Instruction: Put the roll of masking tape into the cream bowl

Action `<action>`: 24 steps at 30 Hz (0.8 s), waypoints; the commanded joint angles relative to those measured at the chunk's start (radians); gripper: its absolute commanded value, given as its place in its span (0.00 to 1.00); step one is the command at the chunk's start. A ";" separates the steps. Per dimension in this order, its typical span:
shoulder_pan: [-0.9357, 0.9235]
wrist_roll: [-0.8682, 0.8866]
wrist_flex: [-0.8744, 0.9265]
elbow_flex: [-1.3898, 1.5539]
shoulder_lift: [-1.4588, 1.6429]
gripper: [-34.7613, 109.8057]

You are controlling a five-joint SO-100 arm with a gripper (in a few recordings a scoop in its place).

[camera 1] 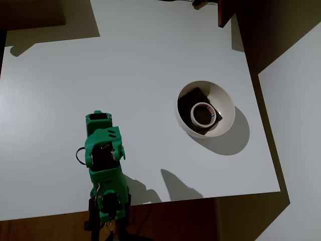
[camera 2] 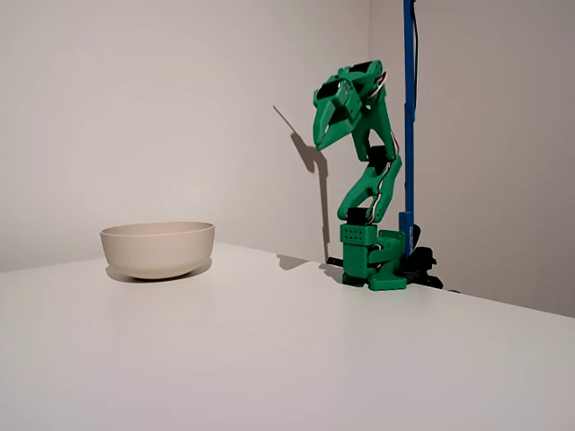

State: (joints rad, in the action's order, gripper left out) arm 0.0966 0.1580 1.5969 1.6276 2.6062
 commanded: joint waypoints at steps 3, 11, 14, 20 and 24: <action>-0.029 -0.031 -0.204 0.459 0.206 0.18; -0.067 -0.080 -0.371 0.874 0.376 0.18; -0.071 -0.092 -0.383 0.988 0.449 0.18; -0.049 -0.104 -0.324 1.157 0.658 0.18; -0.043 -0.112 -0.256 1.235 0.781 0.18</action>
State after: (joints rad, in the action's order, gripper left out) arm 0.0337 0.0399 1.3008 2.8379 3.3119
